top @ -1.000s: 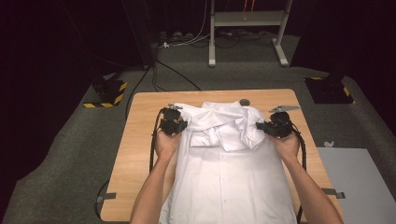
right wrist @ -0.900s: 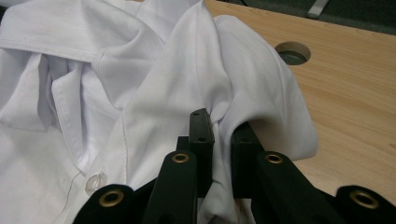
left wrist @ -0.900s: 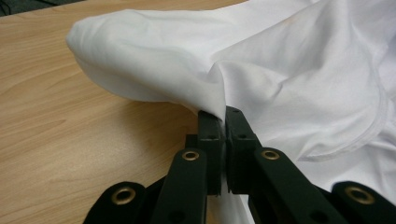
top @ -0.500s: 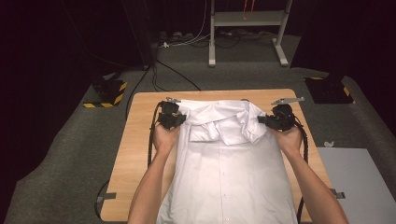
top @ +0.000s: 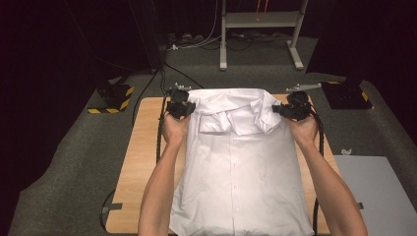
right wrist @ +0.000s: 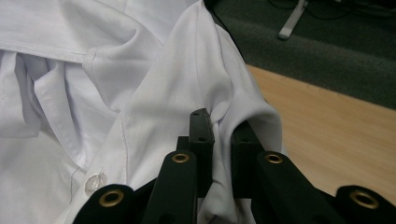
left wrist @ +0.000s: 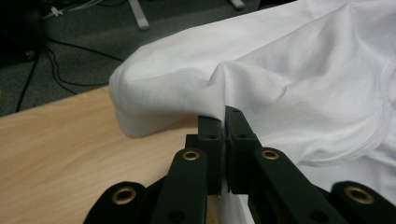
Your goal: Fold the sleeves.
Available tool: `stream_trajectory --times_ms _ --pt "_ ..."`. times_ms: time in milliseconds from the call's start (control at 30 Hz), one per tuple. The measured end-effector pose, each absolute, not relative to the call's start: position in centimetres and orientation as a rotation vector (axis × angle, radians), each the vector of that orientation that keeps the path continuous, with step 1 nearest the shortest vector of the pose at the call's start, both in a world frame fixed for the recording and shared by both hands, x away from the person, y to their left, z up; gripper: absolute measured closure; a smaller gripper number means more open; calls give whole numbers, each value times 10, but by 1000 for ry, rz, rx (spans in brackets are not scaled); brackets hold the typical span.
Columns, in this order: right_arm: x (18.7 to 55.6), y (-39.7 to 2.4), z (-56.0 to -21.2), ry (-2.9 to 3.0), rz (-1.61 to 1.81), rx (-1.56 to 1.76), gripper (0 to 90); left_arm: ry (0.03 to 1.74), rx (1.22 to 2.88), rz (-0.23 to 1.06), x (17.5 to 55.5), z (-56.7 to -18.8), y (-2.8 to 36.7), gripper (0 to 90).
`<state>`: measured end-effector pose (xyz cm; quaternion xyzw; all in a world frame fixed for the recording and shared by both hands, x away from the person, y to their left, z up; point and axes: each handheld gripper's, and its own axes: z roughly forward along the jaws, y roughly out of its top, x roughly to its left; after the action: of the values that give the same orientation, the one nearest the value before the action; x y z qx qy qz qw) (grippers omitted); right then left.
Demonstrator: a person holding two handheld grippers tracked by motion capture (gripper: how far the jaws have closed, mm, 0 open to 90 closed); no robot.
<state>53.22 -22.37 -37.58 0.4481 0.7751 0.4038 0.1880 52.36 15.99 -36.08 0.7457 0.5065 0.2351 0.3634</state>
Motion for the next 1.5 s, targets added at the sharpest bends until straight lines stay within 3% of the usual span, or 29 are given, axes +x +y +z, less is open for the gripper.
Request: stream_trajectory --times_ms 267,400,933,1500 --pt "535 -223 -333 2101 1190 1214 832 1241 1835 653 523 -312 159 873" --pt "524 -223 -325 2084 1210 1179 832 1191 1845 659 506 -308 156 873" --pt "452 -240 -353 2121 1285 1083 833 1101 1886 605 432 -332 168 873" --pt "398 -243 -384 2157 1302 1028 834 1104 1901 571 387 -368 178 873"
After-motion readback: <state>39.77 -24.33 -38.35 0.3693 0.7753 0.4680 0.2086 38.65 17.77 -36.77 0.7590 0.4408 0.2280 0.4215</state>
